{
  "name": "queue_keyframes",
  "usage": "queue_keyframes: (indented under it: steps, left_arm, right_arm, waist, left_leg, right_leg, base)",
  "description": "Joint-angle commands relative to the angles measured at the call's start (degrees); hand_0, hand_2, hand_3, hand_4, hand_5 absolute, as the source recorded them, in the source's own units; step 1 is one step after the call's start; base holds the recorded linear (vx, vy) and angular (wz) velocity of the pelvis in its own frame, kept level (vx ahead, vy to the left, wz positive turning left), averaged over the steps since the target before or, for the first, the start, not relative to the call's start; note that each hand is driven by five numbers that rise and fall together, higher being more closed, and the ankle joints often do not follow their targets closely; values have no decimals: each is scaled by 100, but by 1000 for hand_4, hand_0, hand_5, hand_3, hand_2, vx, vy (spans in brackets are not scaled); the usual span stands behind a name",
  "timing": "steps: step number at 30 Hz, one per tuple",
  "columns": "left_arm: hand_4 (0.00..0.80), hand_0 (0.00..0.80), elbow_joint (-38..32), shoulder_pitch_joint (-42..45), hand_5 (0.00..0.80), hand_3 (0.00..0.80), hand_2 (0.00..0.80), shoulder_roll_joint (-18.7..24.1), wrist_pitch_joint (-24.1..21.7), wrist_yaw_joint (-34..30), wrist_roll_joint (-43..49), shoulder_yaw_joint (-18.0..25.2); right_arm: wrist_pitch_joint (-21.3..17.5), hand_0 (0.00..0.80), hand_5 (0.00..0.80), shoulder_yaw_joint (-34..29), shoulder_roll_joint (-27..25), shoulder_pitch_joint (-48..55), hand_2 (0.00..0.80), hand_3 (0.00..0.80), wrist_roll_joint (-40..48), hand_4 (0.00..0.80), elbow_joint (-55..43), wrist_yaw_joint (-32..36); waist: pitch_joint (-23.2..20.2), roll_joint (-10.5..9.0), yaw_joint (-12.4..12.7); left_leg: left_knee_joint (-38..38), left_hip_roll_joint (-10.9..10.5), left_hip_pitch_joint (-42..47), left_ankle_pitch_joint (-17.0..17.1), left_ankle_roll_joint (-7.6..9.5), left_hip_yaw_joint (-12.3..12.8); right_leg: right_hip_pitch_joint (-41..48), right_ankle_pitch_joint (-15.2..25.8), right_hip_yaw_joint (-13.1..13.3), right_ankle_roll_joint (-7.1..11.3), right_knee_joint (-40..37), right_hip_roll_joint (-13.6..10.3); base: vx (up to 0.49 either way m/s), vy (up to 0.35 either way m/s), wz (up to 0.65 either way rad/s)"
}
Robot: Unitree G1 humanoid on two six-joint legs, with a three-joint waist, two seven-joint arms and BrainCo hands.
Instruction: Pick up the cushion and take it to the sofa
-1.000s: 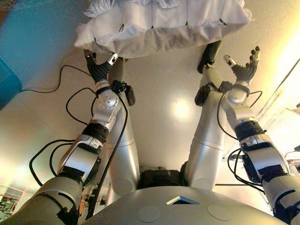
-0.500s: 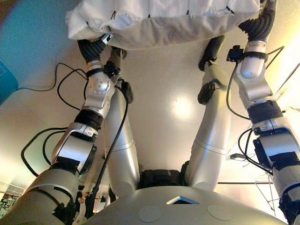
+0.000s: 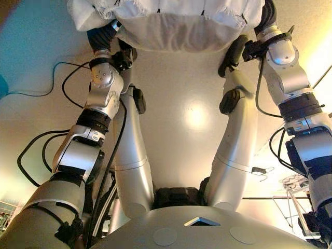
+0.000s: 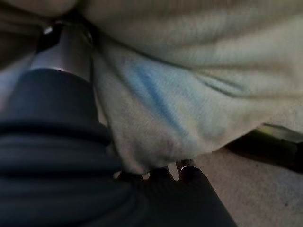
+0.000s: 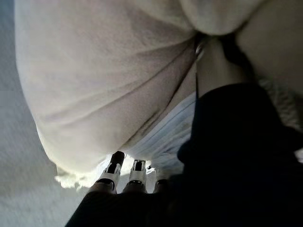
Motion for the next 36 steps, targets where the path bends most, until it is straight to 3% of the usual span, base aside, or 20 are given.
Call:
queue_keyframes:
  steps: [1,2,3,4,10,15,19,25,31,36]
  left_arm:
    - [571,571,-933,-233,571,571,571,-437,18,-729,-4,-429]
    - [800,800,-998,-219,800,800,800,-445,10,-828,-69,-444]
    - [800,800,-1064,-200,800,800,800,-461,12,-899,-108,-439]
    - [800,800,-1170,-157,800,800,800,-476,9,-968,-212,-433]
    - [800,800,-1440,94,800,800,800,-522,-148,-1103,-115,-381]
    - [800,800,-1663,470,800,800,800,-500,-319,-1055,158,-409]
    - [800,800,-1827,993,800,800,800,-582,-535,-823,321,-460]
    - [800,800,-2564,1903,800,800,800,-508,-666,-646,475,-362]
    - [800,800,-3381,2787,800,800,800,-254,-583,-1103,340,-14]
    - [800,800,-3977,3534,800,800,800,-25,-642,-1333,232,237]
  right_arm:
    - [-117,0,0,743,481,-251,0,0,259,0,-712,796]
    - [-164,0,0,733,493,-261,0,0,306,0,-743,789]
    - [-214,323,323,717,507,-270,323,323,351,323,-766,773]
    - [-310,800,800,676,521,-271,800,800,416,800,-807,777]
    - [-852,800,800,490,560,-133,800,800,369,800,-906,626]
    - [-1164,800,800,402,454,241,800,800,2,800,-992,196]
    - [-1532,800,800,292,490,853,800,800,-344,800,-1184,-220]
    - [-1707,800,800,-80,654,2115,800,800,-1079,800,-2207,-777]
    - [-1815,800,800,-559,663,3363,800,800,-1289,800,-3083,-670]
    - [-1799,800,800,-739,704,4179,800,800,-1389,800,-3748,-408]
  waist:
    - [2,172,172]
    - [2,175,176]
    - [2,177,181]
    - [2,182,187]
    - [2,198,185]
    - [2,161,182]
    - [2,77,162]
    - [2,-115,111]
    - [-2,-231,111]
    - [-576,-202,108]
  left_leg:
    - [119,220,-336,17,-137,-206]
    - [120,221,-351,23,-141,-211]
    - [119,218,-357,23,-145,-218]
    - [121,214,-359,25,-152,-228]
    - [8,200,-187,77,-140,-233]
    - [-314,260,491,192,-137,-171]
    - [-653,372,1574,275,-176,-32]
    - [-1251,595,3360,238,-244,352]
    - [-1697,628,5060,130,-174,719]
    - [-2128,701,6213,53,-71,912]
  right_leg:
    - [-275,1201,260,115,-822,-84]
    - [-290,1203,262,118,-815,-92]
    - [-298,1204,264,120,-819,-96]
    - [-303,1204,264,125,-819,-103]
    - [-155,1253,211,130,-958,-100]
    - [528,1373,21,124,-1374,-152]
    - [1652,1465,-254,132,-1837,-215]
    - [3437,1541,-642,191,-2568,-209]
    - [5045,1447,-938,173,-2869,-127]
    - [6125,1300,-1048,156,-3143,-91]
  base:
    - [-17,-8,12]
    - [-18,-10,8]
    - [-25,-16,3]
    - [0,0,0]
    - [-39,-24,2]
    - [-46,-51,0]
    - [-24,-58,-2]
    - [31,-93,-14]
    - [31,-45,-12]
    - [93,11,-7]
